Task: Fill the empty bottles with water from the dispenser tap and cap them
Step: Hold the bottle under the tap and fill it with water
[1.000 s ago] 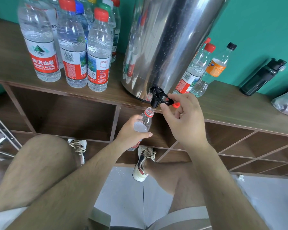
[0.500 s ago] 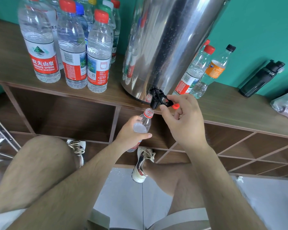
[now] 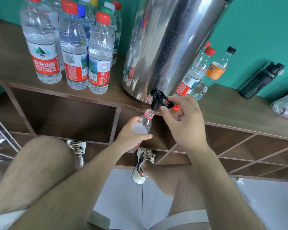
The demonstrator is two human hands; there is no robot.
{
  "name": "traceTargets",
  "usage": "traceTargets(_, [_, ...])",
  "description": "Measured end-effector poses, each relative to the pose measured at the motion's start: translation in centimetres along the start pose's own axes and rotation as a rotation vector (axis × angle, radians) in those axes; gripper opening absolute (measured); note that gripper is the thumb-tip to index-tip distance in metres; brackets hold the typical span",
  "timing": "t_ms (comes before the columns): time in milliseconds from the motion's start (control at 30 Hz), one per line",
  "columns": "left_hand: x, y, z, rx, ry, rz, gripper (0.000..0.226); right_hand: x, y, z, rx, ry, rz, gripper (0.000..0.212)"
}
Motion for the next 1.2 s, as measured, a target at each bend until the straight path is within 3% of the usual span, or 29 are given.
traceTargets(1200, [-0.08,-0.24,-0.04,0.025,0.003,-0.003,0.077,-0.08,-0.02,-0.05,0.009,-0.027,-0.001,0.026])
Point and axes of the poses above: each hand's wrist, its own x-axis towards the middle knuckle, its own z-axis out of the back of the hand, y = z × x, the point moved 10 cm from there along x, towards the middle knuckle, and after that the axes turned 2 degrees about z, right-handed, at the moved point
